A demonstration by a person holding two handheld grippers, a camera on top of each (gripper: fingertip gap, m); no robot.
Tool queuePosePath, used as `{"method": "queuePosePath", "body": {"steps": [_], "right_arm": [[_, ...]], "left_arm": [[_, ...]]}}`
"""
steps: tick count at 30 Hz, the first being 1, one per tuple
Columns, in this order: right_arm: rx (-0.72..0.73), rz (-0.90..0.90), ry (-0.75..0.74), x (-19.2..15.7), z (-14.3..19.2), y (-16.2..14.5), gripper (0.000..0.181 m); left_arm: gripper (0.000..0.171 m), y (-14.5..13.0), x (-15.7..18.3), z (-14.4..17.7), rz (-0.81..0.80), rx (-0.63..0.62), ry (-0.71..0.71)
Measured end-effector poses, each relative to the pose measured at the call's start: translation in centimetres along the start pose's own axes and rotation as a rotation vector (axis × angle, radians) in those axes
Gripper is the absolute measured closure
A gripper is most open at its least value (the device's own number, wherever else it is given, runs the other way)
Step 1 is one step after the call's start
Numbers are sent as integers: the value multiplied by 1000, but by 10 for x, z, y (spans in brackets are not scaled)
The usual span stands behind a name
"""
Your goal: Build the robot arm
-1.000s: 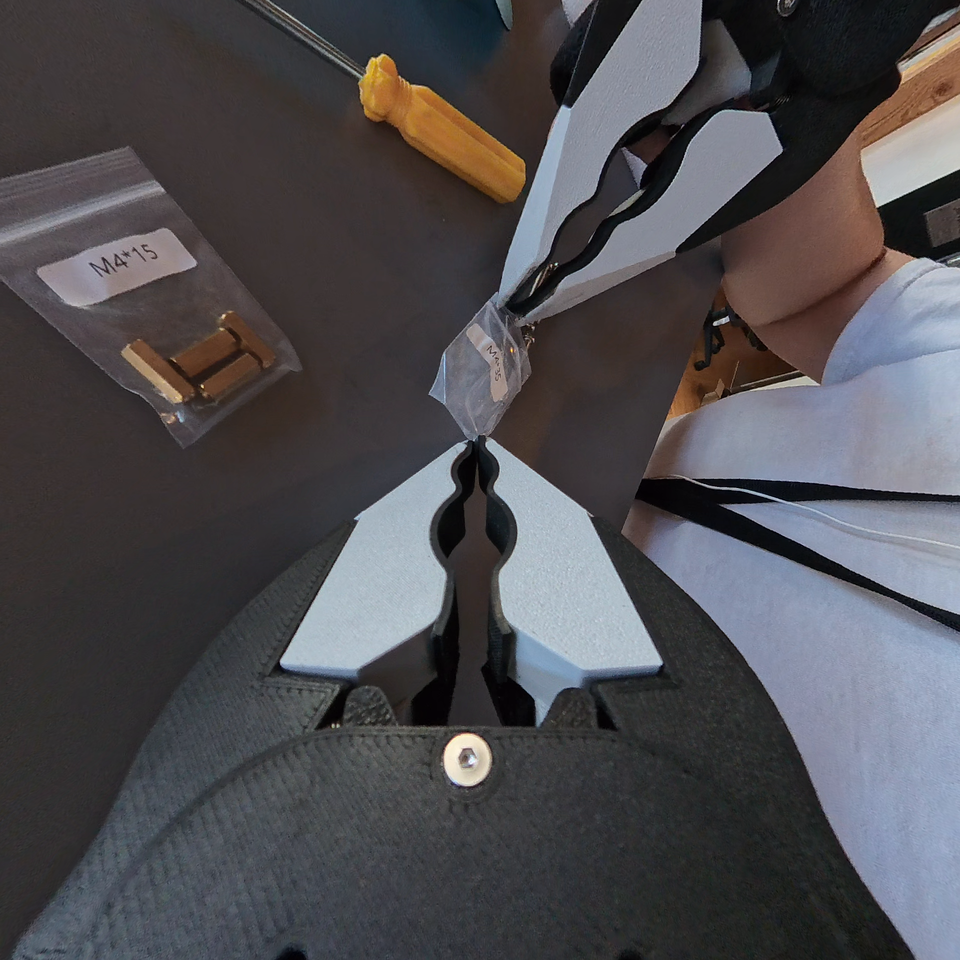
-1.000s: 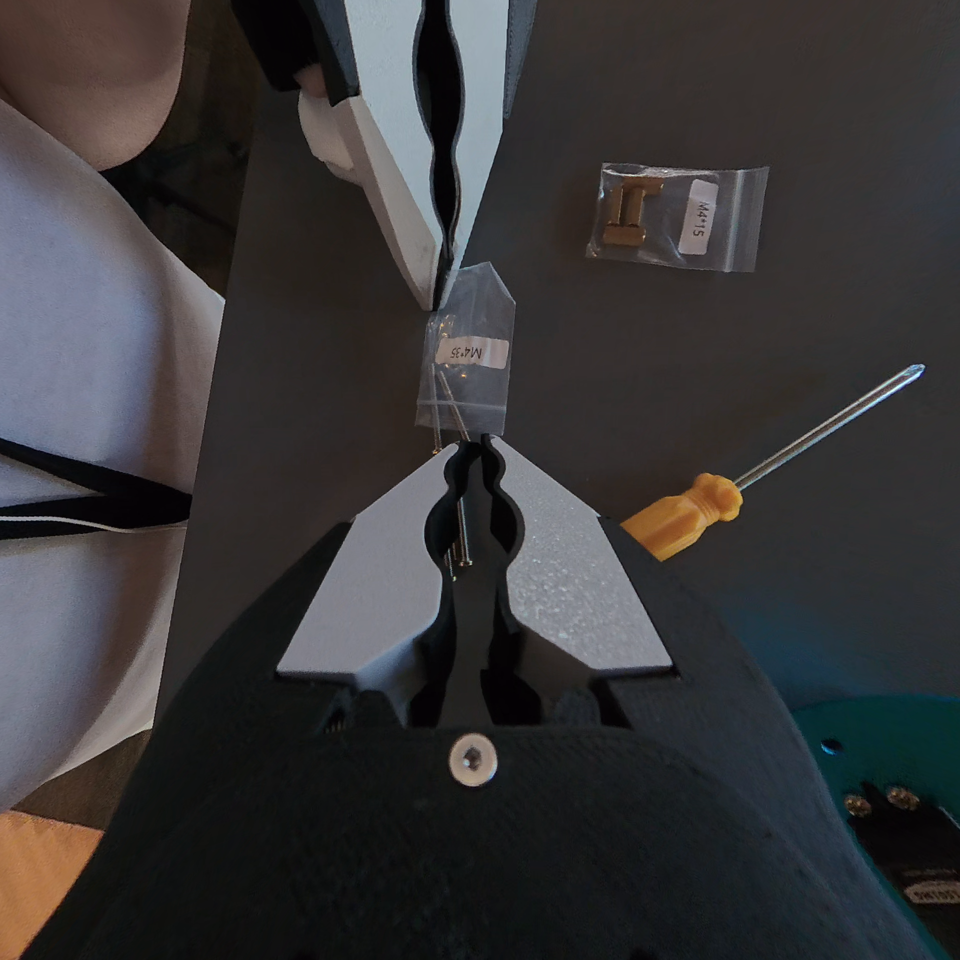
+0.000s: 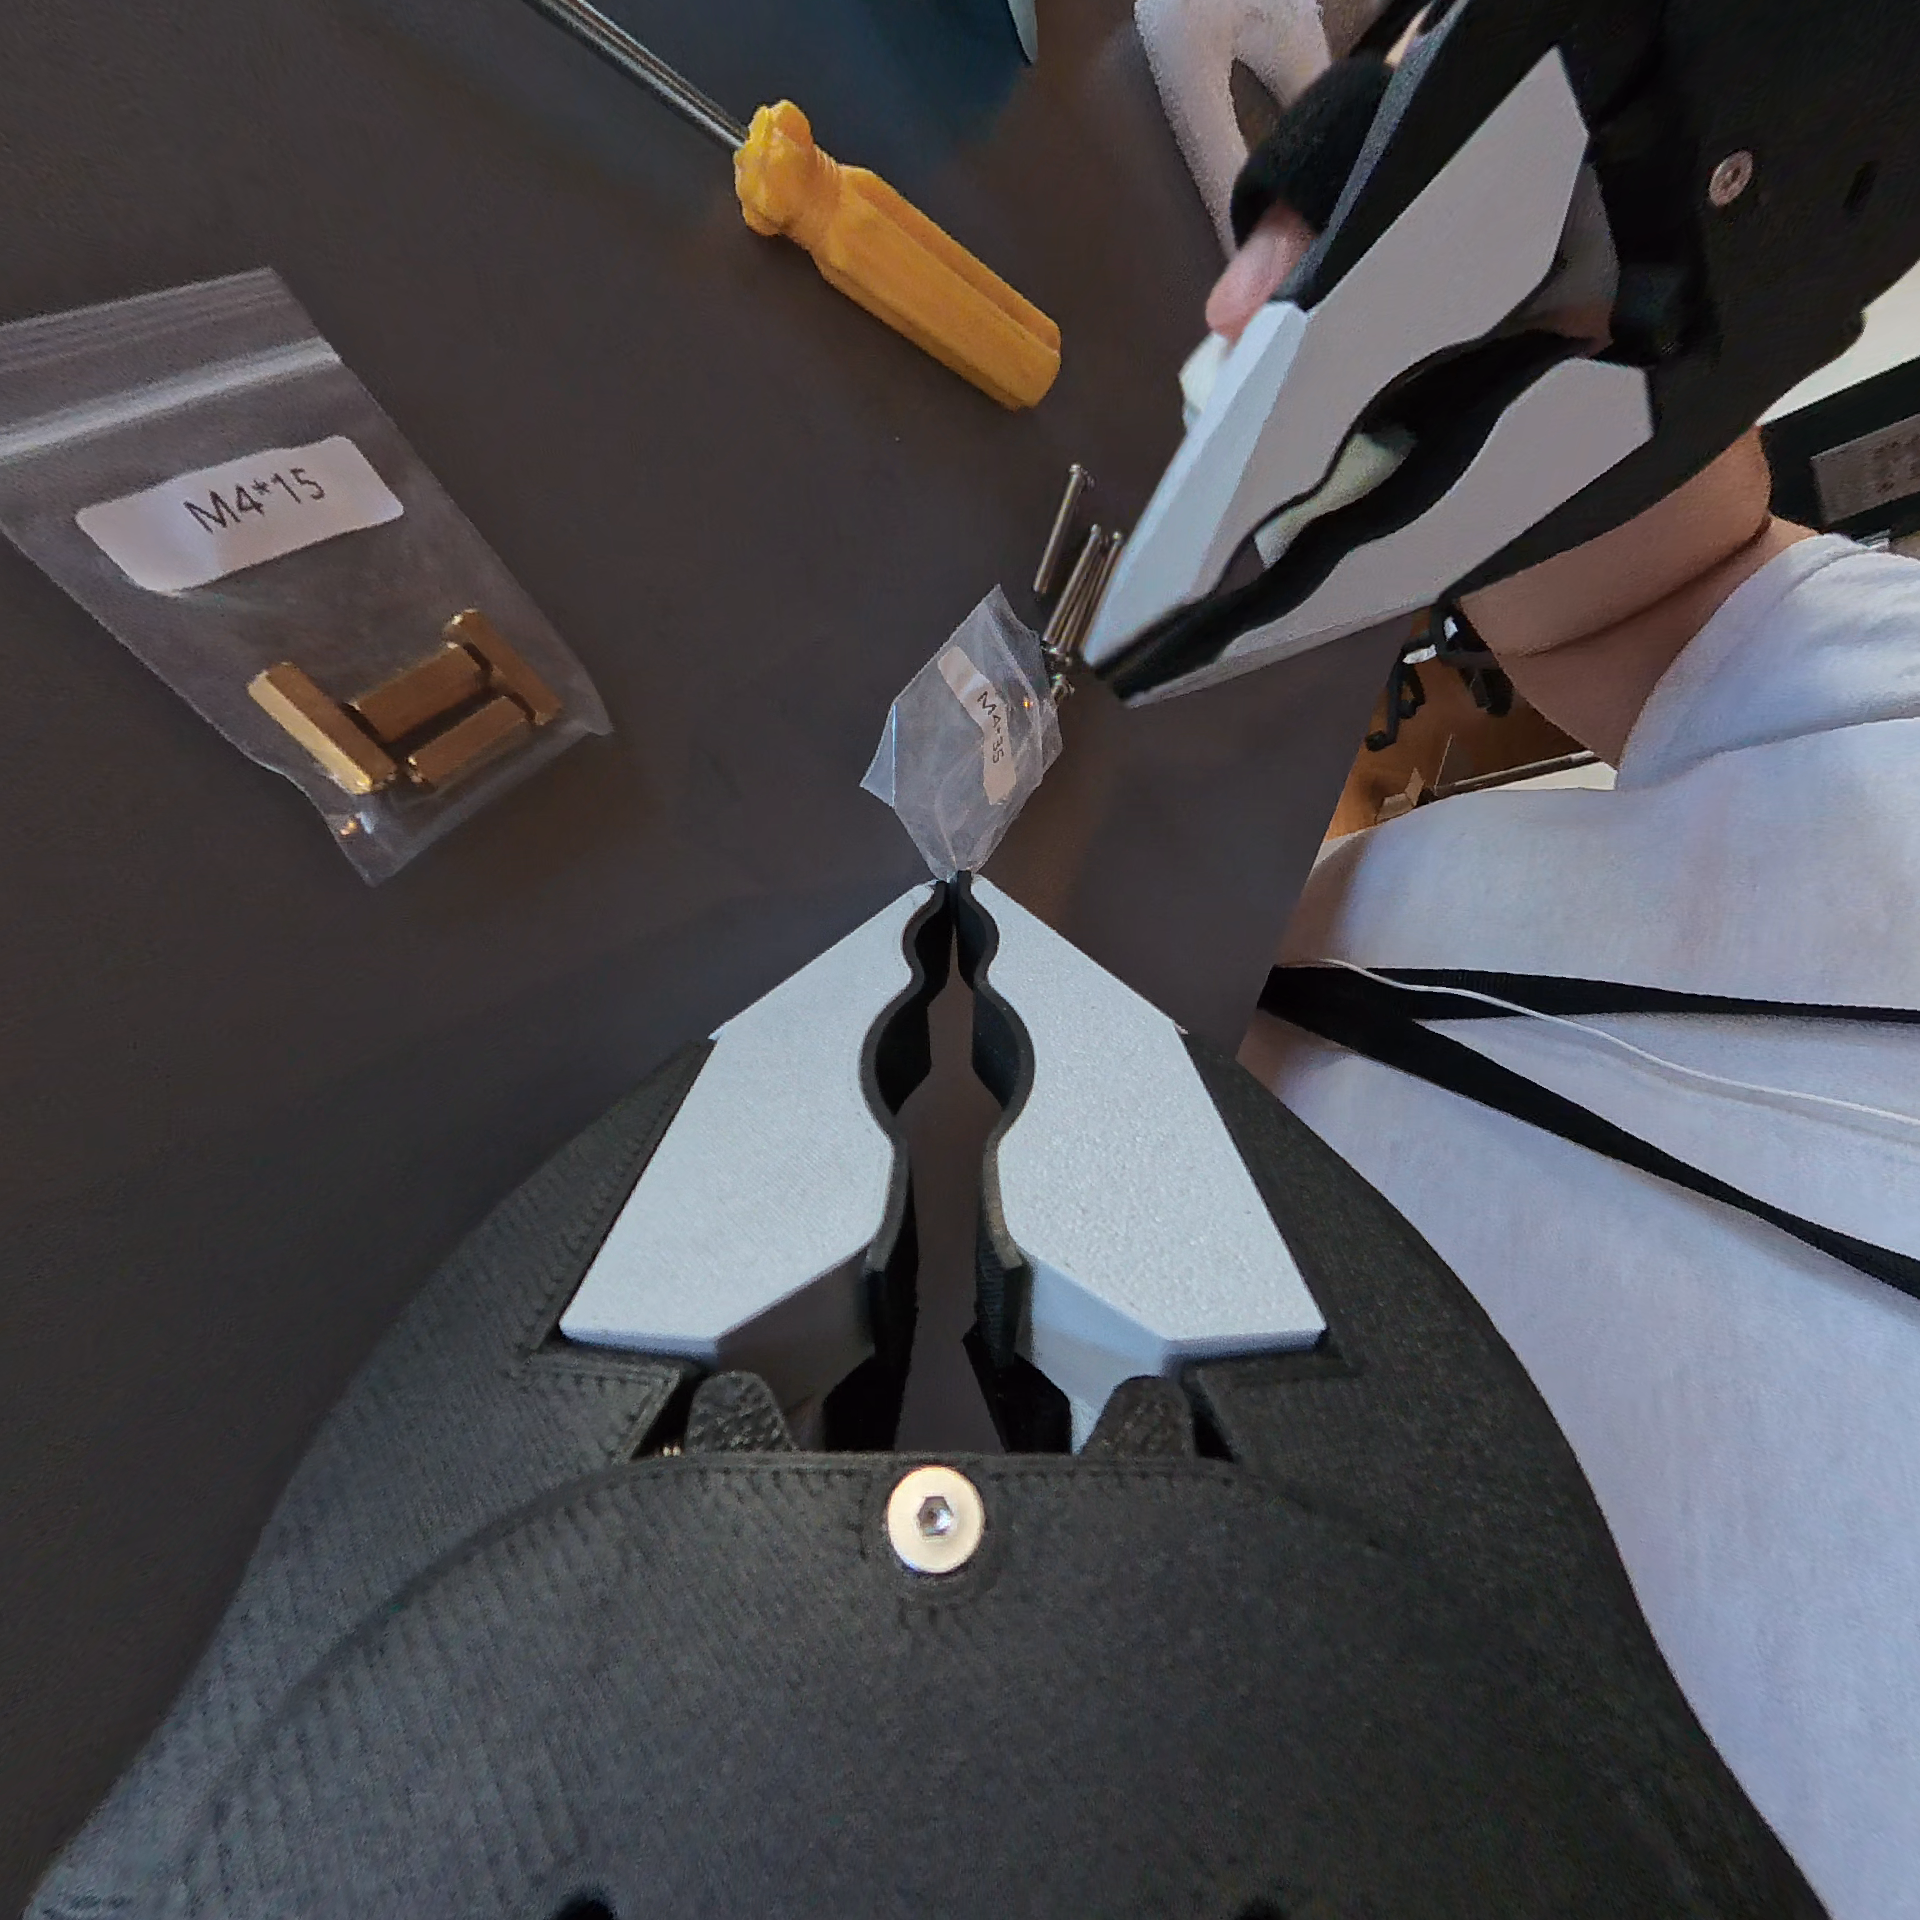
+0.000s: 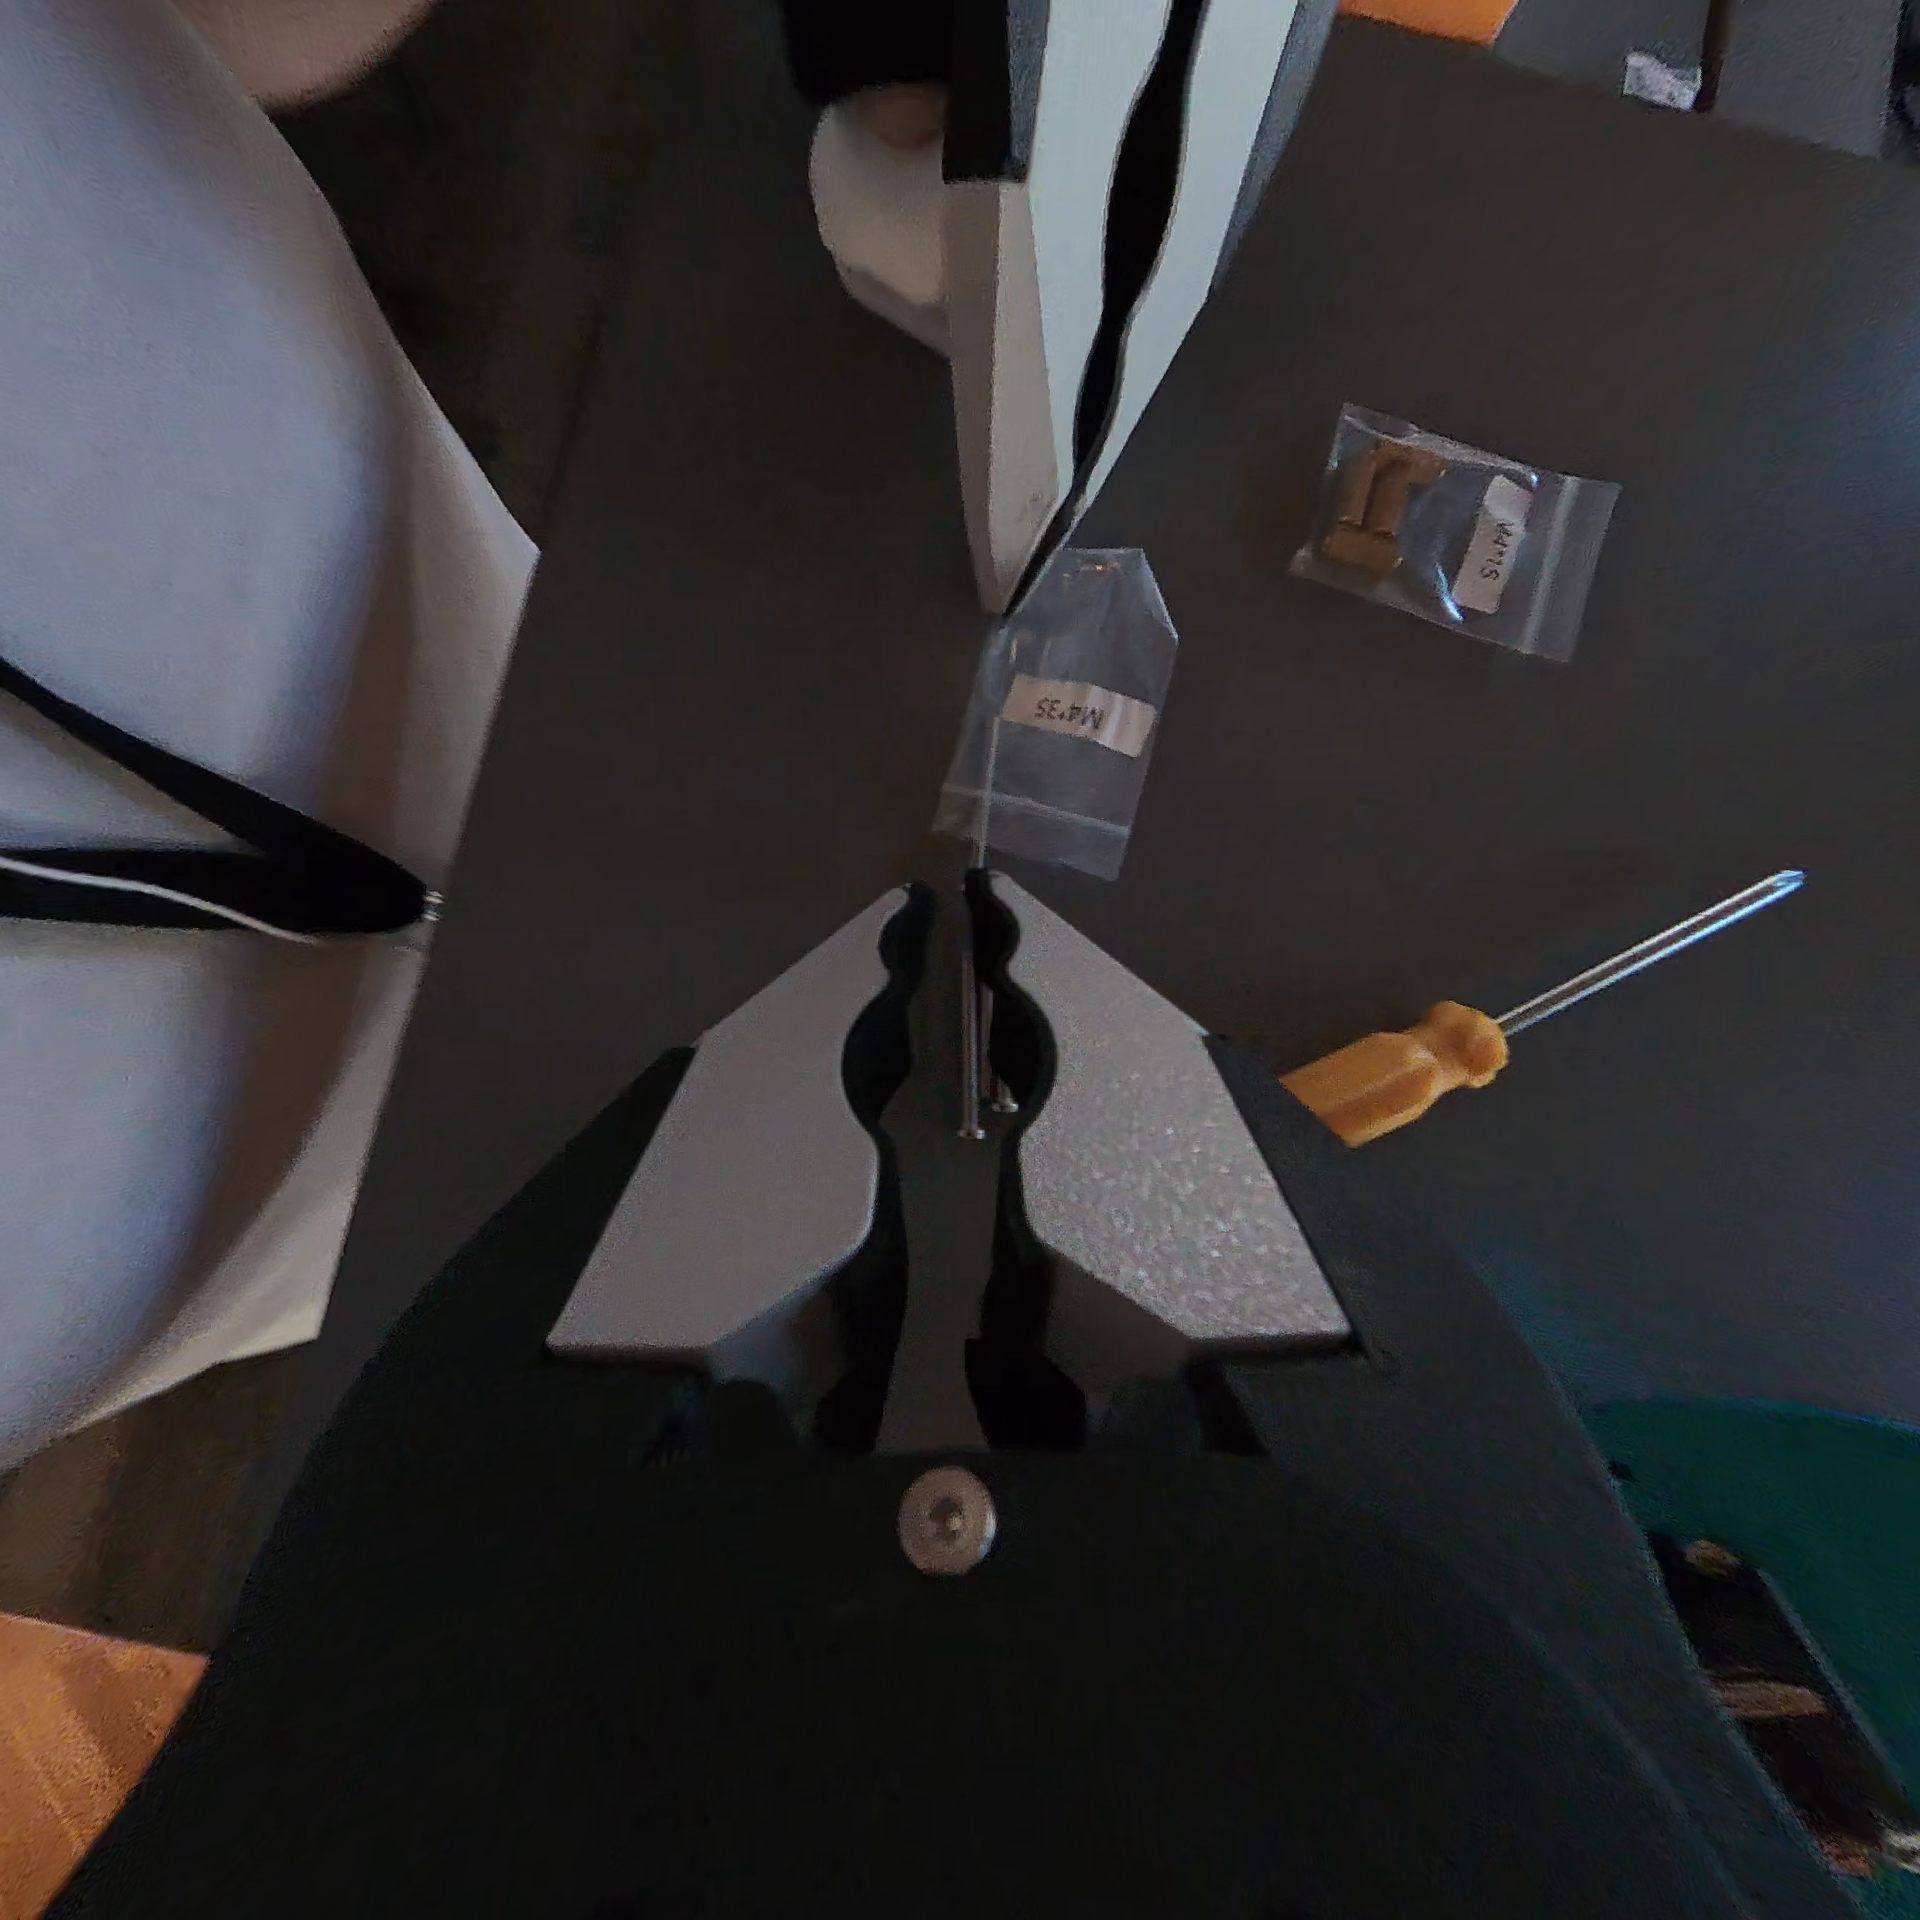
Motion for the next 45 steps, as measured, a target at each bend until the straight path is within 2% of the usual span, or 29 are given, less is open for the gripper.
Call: {"method": "queuePosePath", "body": {"steps": [1, 6, 12, 17, 21, 23, 25, 30, 33, 40, 45], "right_arm": [[21, -22, 8, -1, 2, -1, 181], [-76, -63, -39, -2, -6, -7, 181], [-37, -96, -92, 0, -18, 5, 181], [16, -137, -69, 3, -6, -3, 181], [54, -9, -139, 9, -2, -4, 180], [82, 64, -191, 13, -2, -2, 169], [110, 152, -204, 11, -3, -1, 165], [91, 357, -240, 4, -9, -2, 160], [113, 354, -239, 4, -11, 0, 162], [170, 334, -227, 4, -13, 2, 179], [118, 309, -132, 19, 4, 19, 181]], "left_arm": [[171, 0, 0, 0, 1, 0, 0], [171, 0, 0, 0, 3, 1, 1], [171, 0, 0, -1, -7, 0, 0], [171, -1, 0, 0, -5, 6, -10], [171, 0, -1, -1, -1, -1, -18], [171, 0, -1, -1, 1, -3, -21], [171, 0, -1, -1, 1, -6, -24], [171, 0, -1, -1, 5, -7, -29], [171, 0, -1, -1, 5, -7, -30], [171, 0, -2, 0, 13, -4, -52], [166, 0, -2, 3, 69, 34, -207]]}}
Point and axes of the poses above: each gripper's, where its closed fingertips meet, z back along the fingers, y out of its top, x = y × z across the jaws, the point moved 8 cm from there along z, back along the fingers, and after that the axes turned 14 degrees about -y, right-handed, at the moved point
